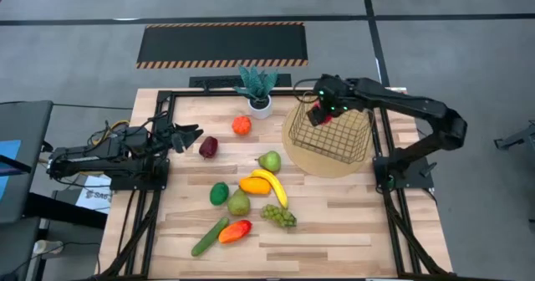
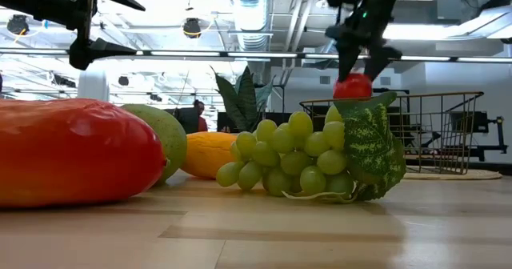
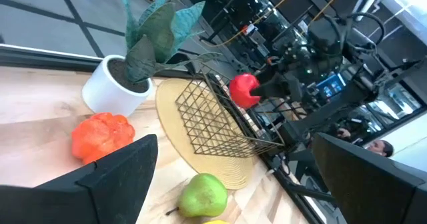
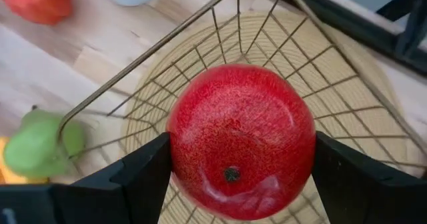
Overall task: Build produce basket
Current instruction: Put the red apple into the wire basket, then put the top green pear into the wire basket
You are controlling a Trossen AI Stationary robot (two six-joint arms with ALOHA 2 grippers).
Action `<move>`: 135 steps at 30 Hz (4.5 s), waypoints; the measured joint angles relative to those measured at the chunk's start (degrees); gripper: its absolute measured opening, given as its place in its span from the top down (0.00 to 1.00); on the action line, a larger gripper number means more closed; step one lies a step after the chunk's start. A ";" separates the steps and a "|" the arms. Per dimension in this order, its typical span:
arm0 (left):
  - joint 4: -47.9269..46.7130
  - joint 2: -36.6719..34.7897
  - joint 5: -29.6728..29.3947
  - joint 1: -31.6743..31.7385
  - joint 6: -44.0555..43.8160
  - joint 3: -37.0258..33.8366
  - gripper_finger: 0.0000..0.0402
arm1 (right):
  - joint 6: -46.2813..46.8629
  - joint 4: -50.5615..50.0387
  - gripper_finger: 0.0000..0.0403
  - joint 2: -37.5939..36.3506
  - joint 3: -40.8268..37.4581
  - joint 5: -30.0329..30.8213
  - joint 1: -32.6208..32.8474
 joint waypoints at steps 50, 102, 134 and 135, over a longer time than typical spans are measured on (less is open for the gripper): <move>-4.41 0.01 -5.03 0.01 -1.59 -0.02 0.04 | -0.29 1.87 0.01 13.07 3.52 -0.42 -4.21; -7.49 0.04 -3.04 0.01 -3.14 -0.04 0.04 | -26.13 4.87 0.03 41.22 25.51 -10.91 21.30; -7.49 0.04 -3.34 0.01 -3.31 -0.04 0.04 | -19.87 0.37 0.23 14.55 25.40 -3.94 14.02; -7.49 0.04 -3.48 0.00 -3.31 -0.04 0.04 | -19.65 -1.80 0.23 13.40 25.40 -2.49 13.40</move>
